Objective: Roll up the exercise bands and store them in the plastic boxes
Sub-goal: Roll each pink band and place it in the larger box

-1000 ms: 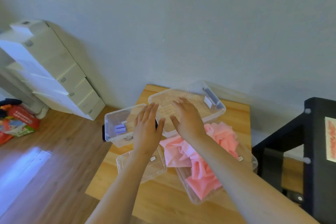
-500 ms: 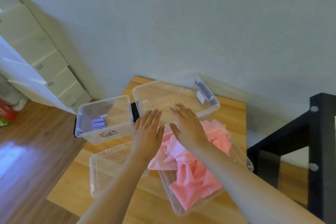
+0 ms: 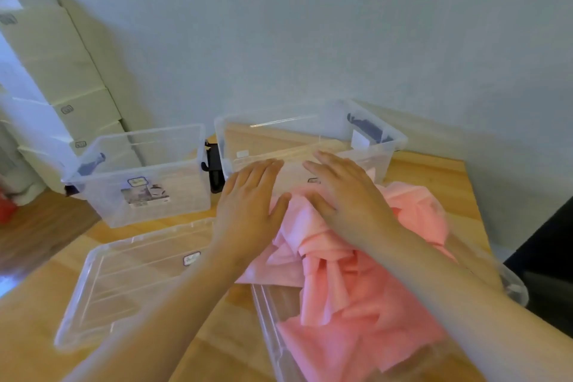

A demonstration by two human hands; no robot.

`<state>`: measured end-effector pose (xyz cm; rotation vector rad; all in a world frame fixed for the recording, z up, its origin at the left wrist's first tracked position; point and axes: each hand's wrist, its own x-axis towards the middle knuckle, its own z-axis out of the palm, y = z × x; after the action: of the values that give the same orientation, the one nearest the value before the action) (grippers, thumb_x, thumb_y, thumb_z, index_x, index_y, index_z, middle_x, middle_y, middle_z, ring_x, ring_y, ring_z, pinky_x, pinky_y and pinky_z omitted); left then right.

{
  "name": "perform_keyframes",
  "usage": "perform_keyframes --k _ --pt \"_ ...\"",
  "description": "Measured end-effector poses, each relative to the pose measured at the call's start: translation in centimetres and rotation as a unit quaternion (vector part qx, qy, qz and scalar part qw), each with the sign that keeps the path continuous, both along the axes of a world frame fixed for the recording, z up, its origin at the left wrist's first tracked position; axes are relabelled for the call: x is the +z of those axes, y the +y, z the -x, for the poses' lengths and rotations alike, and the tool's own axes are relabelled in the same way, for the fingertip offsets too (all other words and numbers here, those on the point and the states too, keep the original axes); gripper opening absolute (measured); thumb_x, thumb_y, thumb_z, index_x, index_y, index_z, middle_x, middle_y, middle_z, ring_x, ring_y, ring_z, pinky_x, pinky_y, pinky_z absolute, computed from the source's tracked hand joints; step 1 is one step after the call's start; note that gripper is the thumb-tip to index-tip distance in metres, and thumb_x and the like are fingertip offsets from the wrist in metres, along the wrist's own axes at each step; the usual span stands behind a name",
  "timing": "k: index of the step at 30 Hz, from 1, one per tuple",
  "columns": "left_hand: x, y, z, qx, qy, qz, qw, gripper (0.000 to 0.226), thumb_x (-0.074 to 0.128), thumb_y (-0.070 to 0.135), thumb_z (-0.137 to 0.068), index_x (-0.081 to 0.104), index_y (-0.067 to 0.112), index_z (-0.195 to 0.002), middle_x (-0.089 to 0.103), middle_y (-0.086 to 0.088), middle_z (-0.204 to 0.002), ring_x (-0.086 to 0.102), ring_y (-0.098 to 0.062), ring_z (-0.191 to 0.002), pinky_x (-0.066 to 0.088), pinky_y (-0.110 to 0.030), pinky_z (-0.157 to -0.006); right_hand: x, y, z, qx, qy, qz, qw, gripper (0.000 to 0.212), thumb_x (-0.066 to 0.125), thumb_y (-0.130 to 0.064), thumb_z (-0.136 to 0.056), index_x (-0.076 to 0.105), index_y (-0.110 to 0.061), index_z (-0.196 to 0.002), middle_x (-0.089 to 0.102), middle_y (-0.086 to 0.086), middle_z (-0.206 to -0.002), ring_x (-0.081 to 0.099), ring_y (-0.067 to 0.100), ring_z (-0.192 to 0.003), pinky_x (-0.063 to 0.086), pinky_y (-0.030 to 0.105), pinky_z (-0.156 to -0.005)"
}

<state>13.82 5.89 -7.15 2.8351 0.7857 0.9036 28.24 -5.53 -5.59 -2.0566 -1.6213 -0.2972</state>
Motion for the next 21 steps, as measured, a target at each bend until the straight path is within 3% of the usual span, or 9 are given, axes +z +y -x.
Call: perform_keyframes --k 4,14,18,21 --pt "-0.8 -2.0 1.1 -0.005 -0.005 -0.002 1.0 0.057 0.034 0.047 -0.092 0.05 0.016 -0.137 0.055 0.0 -0.139 0.048 -0.022 -0.129 0.033 -0.038 -0.108 -0.5 -3.5 -0.2 -0.037 -0.001 0.0 0.999 0.049 0.054 -0.029 -0.094 0.043 -0.019 -0.141 0.035 0.002 -0.152 0.027 0.017 -0.142 0.011 0.032 -0.117" --pt "1.8 -11.4 7.9 -0.016 0.047 -0.03 0.998 0.067 0.025 0.053 -0.087 0.058 0.013 -0.129 0.061 -0.004 -0.132 0.054 -0.029 -0.122 0.04 -0.043 -0.1 2.0 -13.7 6.1 -0.051 -0.016 0.067 0.996 0.048 0.045 -0.033 -0.099 0.037 -0.021 -0.145 0.028 0.0 -0.156 0.023 0.015 -0.143 0.013 0.028 -0.114" --pt "3.4 -15.8 10.3 -0.005 0.077 -0.022 0.997 0.046 0.043 0.04 -0.099 0.047 0.019 -0.14 0.049 0.001 -0.145 0.039 -0.025 -0.134 0.03 -0.039 -0.108 2.8 -17.7 8.8 -0.057 -0.011 0.066 0.996 0.048 0.044 -0.034 -0.1 0.036 -0.023 -0.146 0.029 -0.001 -0.156 0.023 0.015 -0.143 0.015 0.029 -0.114" --pt "4.2 -18.4 11.5 -0.003 0.081 -0.031 0.996 0.044 0.044 0.036 -0.1 0.043 0.022 -0.142 0.045 0.004 -0.147 0.036 -0.021 -0.135 0.029 -0.035 -0.109 3.0 -20.0 10.4 -0.06 -0.009 0.071 0.996 0.048 0.042 -0.035 -0.1 0.036 -0.022 -0.146 0.028 -0.002 -0.156 0.024 0.014 -0.143 0.018 0.031 -0.114"
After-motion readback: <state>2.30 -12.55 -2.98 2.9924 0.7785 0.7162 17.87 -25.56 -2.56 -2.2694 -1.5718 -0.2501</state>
